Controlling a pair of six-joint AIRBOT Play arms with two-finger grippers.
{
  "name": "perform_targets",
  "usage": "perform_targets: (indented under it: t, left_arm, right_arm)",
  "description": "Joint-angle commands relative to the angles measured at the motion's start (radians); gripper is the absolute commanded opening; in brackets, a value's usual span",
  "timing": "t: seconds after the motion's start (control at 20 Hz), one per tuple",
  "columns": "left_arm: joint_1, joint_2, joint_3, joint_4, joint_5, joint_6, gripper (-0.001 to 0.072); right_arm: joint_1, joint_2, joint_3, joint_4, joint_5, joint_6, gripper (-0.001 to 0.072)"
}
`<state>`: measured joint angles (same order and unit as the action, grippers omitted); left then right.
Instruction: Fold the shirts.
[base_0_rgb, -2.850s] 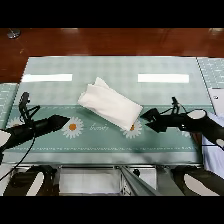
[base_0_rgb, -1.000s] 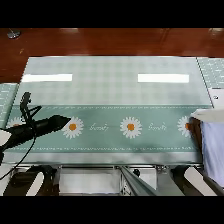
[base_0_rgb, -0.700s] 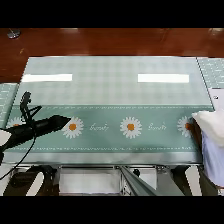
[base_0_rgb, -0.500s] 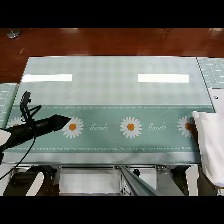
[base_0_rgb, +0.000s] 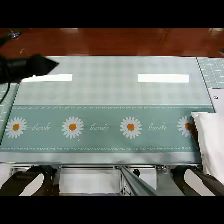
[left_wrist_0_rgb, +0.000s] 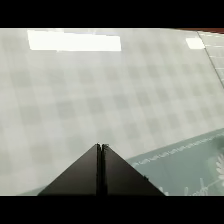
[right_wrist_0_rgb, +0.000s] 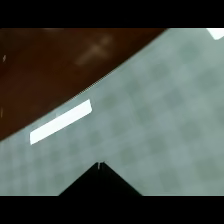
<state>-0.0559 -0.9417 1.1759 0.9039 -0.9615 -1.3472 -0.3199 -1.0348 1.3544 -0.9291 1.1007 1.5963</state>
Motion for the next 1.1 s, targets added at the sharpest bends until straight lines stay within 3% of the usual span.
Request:
perform_targets:
  t: [0.0,0.1,0.25,0.5,1.05]
  left_arm:
    - [-0.134,-0.172,0.217,0.362,-0.050,-0.184,0.0025]
    - [-0.172,-0.211,0.138,0.476,-0.117,-0.261,0.0025]
    - [-0.164,-0.236,-0.065,0.507,-0.097,-0.325,0.0026]
    - [-0.151,-0.238,-0.105,0.507,-0.105,-0.326,0.0027]
    - [-0.151,-0.238,-0.105,0.507,-0.105,-0.326,0.0027]
  right_arm:
    - [0.433,-0.208,0.087,-0.281,-0.034,0.014,0.0026]
    - [0.538,-0.317,0.015,-0.510,0.045,0.085,0.0026]
    - [0.555,-0.428,-0.083,-0.636,0.120,0.154,0.0025]
    - [0.552,-0.445,-0.087,-0.621,0.090,0.210,0.0025]
    - [0.552,-0.446,-0.087,-0.617,0.089,0.209,0.0025]
